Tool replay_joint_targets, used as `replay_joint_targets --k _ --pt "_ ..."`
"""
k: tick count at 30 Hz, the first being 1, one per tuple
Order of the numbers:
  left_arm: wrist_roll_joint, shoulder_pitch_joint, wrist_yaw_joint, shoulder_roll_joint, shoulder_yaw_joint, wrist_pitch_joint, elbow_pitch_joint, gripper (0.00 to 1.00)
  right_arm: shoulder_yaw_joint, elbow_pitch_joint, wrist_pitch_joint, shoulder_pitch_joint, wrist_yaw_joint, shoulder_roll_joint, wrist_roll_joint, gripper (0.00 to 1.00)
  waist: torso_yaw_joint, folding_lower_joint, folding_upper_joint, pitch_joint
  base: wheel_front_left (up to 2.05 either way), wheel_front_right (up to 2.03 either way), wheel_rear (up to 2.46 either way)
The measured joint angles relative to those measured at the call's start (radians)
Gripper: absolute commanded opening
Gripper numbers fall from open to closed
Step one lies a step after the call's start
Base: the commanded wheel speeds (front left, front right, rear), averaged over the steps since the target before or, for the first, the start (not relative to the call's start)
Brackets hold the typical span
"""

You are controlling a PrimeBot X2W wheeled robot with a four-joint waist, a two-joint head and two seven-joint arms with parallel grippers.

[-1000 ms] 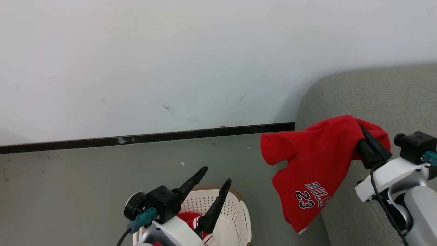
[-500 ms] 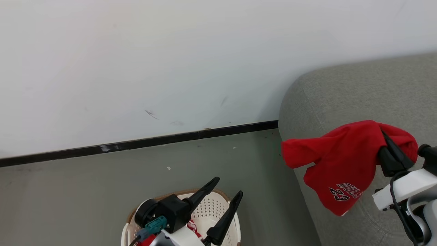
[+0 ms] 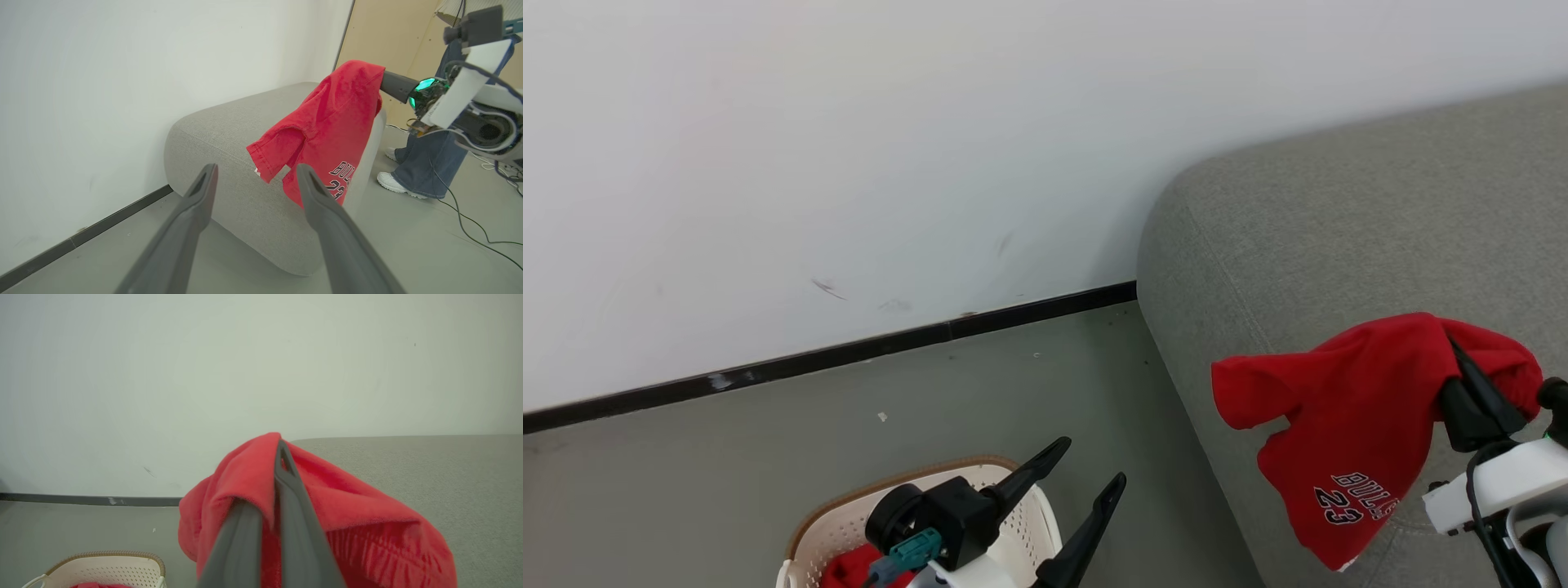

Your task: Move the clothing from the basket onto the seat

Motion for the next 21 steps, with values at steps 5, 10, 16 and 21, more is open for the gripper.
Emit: replay_joint_targets --k 5,10,16,21 --pt "0.0 0.0 0.0 -0.001 -0.003 -0.005 0.0 1.0 -0.017 0.0 0.0 0.023 0.0 0.021 0.0 0.0 -0.031 -0.0001 0.0 0.003 0.0 0.0 0.0" --pt "0.0 0.0 0.0 -0.001 -0.004 -0.008 -0.001 1.0 -0.022 0.004 0.0 0.031 0.0 0.028 0.004 0.0 -0.057 0.0 0.0 0.011 0.0 0.0 0.0" --pt "0.002 0.0 0.002 -0.001 -0.001 -0.009 -0.011 1.0 -0.024 0.005 0.0 -0.007 0.0 0.044 0.044 0.0 -0.071 0.0 0.0 0.034 0.0 0.0 0.0" --pt "0.011 0.0 0.013 0.002 0.004 -0.008 -0.02 1.0 -0.029 0.005 0.004 -0.106 0.0 0.027 0.048 0.0 -0.071 0.0 0.0 0.061 0.0 0.0 0.0"
